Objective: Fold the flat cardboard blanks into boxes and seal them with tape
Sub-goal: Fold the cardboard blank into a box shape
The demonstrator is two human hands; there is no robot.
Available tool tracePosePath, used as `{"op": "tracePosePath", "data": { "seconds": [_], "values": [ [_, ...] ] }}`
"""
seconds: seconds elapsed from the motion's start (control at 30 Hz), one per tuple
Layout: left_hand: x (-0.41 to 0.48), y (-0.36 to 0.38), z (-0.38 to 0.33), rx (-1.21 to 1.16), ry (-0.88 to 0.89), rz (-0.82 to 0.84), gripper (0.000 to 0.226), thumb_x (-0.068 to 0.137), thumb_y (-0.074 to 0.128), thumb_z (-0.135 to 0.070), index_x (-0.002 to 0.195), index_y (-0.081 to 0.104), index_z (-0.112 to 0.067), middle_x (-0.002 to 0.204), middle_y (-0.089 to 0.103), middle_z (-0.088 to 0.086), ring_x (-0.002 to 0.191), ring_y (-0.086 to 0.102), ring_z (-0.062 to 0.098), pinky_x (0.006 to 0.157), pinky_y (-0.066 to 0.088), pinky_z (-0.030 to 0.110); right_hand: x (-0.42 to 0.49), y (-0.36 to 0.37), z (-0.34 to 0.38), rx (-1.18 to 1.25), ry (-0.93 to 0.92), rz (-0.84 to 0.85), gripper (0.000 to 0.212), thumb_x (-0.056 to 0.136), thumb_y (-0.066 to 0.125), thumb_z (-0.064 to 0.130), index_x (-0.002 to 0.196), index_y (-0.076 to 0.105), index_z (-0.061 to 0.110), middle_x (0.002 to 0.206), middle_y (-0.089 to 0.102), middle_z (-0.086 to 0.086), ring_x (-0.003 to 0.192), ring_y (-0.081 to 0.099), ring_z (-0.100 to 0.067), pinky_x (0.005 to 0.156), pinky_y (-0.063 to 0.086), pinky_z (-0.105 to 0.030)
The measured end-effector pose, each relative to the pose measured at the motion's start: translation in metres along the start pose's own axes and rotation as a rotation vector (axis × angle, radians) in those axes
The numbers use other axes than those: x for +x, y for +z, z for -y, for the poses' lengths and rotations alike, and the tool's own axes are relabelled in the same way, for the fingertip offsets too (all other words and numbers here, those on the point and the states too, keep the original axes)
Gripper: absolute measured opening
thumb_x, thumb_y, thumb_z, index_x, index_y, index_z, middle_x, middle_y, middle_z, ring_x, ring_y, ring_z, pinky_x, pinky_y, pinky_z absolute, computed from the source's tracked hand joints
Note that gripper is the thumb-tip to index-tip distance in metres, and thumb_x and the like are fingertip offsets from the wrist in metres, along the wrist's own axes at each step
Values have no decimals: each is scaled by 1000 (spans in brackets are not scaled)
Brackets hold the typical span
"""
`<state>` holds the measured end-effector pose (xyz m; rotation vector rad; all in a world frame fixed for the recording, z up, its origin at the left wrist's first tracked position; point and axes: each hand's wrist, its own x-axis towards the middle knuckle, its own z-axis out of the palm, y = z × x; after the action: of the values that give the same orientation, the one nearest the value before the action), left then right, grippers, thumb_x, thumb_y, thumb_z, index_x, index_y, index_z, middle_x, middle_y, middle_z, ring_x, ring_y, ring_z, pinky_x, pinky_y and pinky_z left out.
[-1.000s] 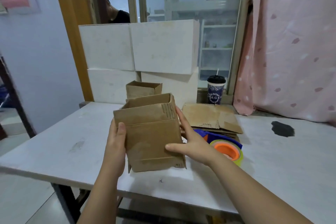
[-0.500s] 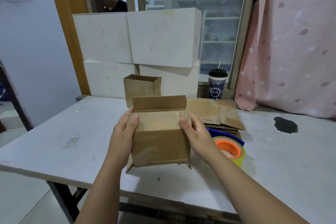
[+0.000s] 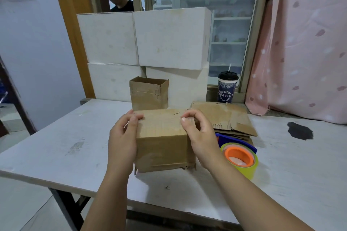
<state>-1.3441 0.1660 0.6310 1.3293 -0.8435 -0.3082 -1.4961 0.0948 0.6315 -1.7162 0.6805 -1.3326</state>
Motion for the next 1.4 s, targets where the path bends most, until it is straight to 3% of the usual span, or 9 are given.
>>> {"op": "tracePosePath", "data": {
  "seconds": [0.2, 0.43, 0.6, 0.7, 0.83, 0.93, 1.13, 1.23, 1.4],
  "values": [
    [4, -22, -4, -143, -63, -134, 20, 91, 61, -25, 108, 64, -35, 112, 65, -14, 106, 58, 10, 79, 48, 28, -9, 17, 22, -175, -276, -26, 4, 82, 61, 16, 84, 64, 17, 125, 50, 6, 127, 36, 8, 102, 28, -12],
    [6, -20, -1, -398, -594, 134, 63, 77, 41, -78, 115, 62, -33, 114, 64, 5, 104, 62, 31, 80, 53, 56, -4, 26, 20, -734, -1019, 157, 5, 76, 70, 8, 79, 69, 3, 125, 55, -30, 124, 46, -48, 105, 27, -67],
    [6, -17, 16, -917, -889, 245, 49, 83, 65, -42, 122, 60, -13, 103, 64, 16, 78, 70, 33, 56, 55, 44, -8, 23, -4, -893, -1275, 263, 8, 91, 55, 13, 93, 61, 16, 132, 58, -16, 127, 50, -37, 108, 34, -55],
    [3, -5, 31, -997, -824, 117, 43, 87, 63, -31, 123, 56, -8, 116, 61, 17, 88, 69, 35, 60, 56, 46, -17, 22, -16, -848, -1050, 284, 25, 86, 63, 16, 111, 68, 22, 143, 47, -13, 138, 37, -32, 111, 29, -57],
    [-4, 8, 47, -925, -629, -55, 43, 95, 53, -29, 134, 43, -13, 127, 56, 17, 105, 62, 38, 73, 53, 58, -34, 34, -12, -381, -129, 169, 76, 78, 62, 65, 133, 9, 69, 159, -5, 8, 147, -4, -11, 119, 10, -42],
    [-13, 9, 51, -978, -597, -26, 44, 96, 50, -27, 136, 42, -12, 130, 56, 15, 109, 61, 35, 78, 53, 53, -30, 41, -6, -62, 238, 90, 107, 50, 61, 86, 136, 0, 67, 158, 7, 9, 145, 13, -14, 118, 23, -44],
    [-19, -3, 69, -837, -588, -13, 47, 90, 48, -10, 136, 39, -11, 132, 53, 18, 119, 53, 37, 96, 43, 58, -13, 24, -21, 45, 252, 42, 99, 76, 79, 33, 145, 10, 50, 145, 39, 11, 126, 44, -8, 108, 38, -36],
    [-11, -15, 64, -769, -666, 18, 35, 87, 48, -8, 122, 55, -8, 112, 66, 15, 106, 60, 34, 84, 51, 52, -14, 14, -32, 96, 251, 65, 91, 80, 76, 19, 139, 16, 54, 140, 46, 8, 115, 52, -1, 103, 46, -34],
    [-8, -20, 59, -892, -810, 6, 50, 95, 41, -46, 110, 63, -3, 107, 68, 22, 104, 63, 37, 95, 44, 53, -24, 3, -43, 46, 169, 197, 97, 79, 77, 10, 137, 17, 61, 141, 43, 13, 114, 51, 11, 78, 45, -4]
  ]
}}
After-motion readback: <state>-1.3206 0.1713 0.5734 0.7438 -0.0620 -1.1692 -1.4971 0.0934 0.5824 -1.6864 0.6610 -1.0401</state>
